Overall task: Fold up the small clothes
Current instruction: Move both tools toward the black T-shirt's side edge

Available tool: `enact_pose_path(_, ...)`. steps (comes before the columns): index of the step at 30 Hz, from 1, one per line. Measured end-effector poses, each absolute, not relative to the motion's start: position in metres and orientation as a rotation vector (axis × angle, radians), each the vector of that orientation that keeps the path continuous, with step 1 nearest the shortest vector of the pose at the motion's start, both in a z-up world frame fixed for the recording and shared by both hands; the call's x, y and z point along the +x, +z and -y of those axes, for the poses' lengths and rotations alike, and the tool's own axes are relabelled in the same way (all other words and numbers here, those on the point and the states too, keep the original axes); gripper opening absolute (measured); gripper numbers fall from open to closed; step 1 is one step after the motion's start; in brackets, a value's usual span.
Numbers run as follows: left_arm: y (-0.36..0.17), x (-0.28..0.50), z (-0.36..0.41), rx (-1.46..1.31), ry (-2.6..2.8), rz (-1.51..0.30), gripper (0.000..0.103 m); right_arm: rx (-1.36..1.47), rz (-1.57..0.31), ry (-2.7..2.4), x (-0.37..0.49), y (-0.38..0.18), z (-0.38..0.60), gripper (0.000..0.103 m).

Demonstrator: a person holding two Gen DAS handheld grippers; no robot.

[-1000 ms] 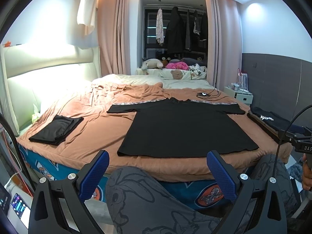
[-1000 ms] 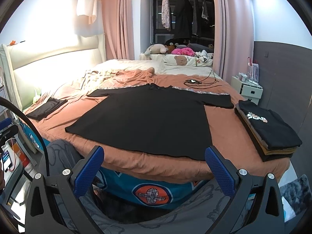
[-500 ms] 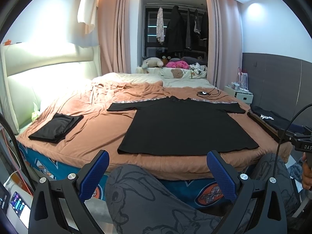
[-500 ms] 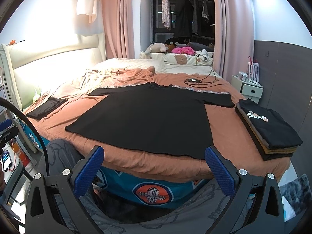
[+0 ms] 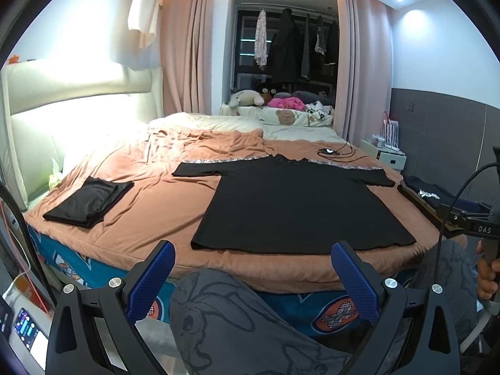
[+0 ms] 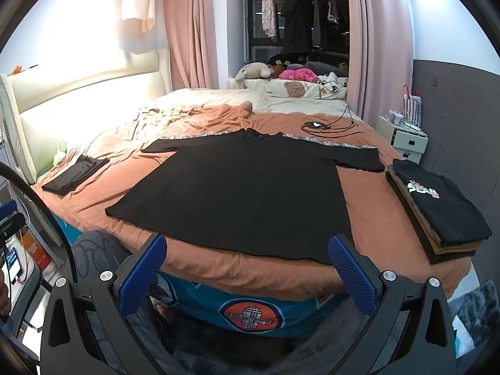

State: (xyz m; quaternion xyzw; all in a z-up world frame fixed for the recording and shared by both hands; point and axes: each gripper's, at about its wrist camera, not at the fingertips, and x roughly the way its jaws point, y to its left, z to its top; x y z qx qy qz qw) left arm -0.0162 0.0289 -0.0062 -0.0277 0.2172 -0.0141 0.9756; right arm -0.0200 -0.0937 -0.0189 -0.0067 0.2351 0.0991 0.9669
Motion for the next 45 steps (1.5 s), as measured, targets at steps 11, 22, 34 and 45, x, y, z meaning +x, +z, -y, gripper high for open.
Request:
enact_pose_path(11,-0.001,0.024,-0.067,-0.098,0.033,-0.464,0.101,-0.023,-0.519,0.216,0.033,-0.017,0.079,0.103)
enact_pose_path(22,-0.014,0.093,-0.103,-0.117,0.046,-0.543,0.101,-0.027,-0.557,0.213,0.096,-0.020,0.059,0.103)
enact_pose_path(34,-0.025,0.169,-0.140,-0.152,0.113,-0.630,0.101,-0.026,-0.639,0.199,0.177,-0.022,0.035,0.103)
enact_pose_path(45,-0.024,0.241,-0.179,-0.232,0.117,-0.685,0.102,-0.035,-0.657,0.232,0.247,-0.016,0.018,0.103)
